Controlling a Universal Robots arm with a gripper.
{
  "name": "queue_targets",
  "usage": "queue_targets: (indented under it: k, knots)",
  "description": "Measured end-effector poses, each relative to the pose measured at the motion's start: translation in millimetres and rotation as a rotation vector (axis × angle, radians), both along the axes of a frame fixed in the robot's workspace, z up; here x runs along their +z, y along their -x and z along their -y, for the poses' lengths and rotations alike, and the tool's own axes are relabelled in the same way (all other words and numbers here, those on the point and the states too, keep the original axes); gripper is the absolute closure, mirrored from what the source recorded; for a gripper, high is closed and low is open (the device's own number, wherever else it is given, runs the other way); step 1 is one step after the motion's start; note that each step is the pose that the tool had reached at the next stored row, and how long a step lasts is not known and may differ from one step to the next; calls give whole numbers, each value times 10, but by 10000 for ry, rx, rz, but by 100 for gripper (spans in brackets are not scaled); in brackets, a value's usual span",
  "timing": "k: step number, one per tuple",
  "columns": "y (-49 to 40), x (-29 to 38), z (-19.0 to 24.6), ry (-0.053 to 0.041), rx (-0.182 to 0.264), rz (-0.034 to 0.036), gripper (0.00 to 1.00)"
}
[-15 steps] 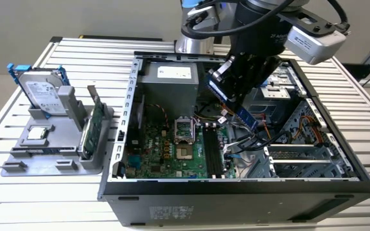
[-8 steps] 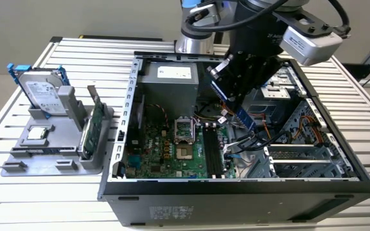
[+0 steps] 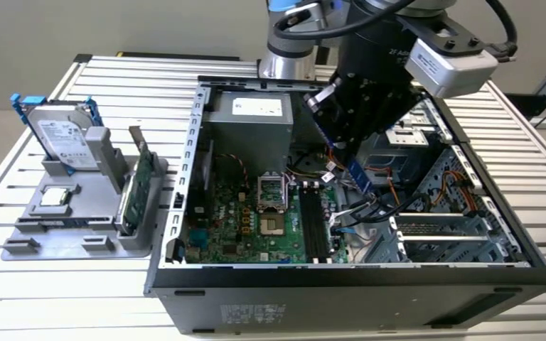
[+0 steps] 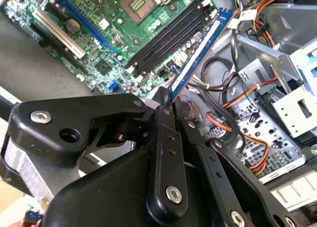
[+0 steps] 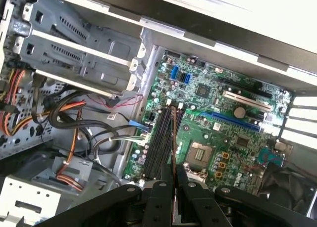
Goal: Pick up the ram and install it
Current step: 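Insert the ram into the slot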
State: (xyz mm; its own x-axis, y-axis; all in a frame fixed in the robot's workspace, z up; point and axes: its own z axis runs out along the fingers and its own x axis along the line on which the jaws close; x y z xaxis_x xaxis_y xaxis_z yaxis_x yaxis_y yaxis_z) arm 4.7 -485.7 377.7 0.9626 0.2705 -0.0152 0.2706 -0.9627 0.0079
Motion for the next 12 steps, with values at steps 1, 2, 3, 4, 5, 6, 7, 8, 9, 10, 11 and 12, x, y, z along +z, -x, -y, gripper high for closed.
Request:
queue_targets:
  k: [1,2,3,4,5,6,7,8,9,10,11,12]
  knots:
    - [0,0,0,0,-137,0,100]
    - [0,0,0,-1,-270,1,100]
    - [0,0,0,0,-402,0,100]
    - [0,0,0,0,-536,0,100]
    - [0,0,0,0,-666,1,100]
    - [0,0,0,0,-800,0,100]
    - [0,0,0,-1,-927,0,100]
    - [0,0,0,0,-1053,0,100]
    - [0,0,0,0,-1185,0,100]
    - [0,0,0,0,-1302,0,100]
    - [0,0,0,0,-1425,0,100]
    - [0,0,0,-1,-1539,0,100]
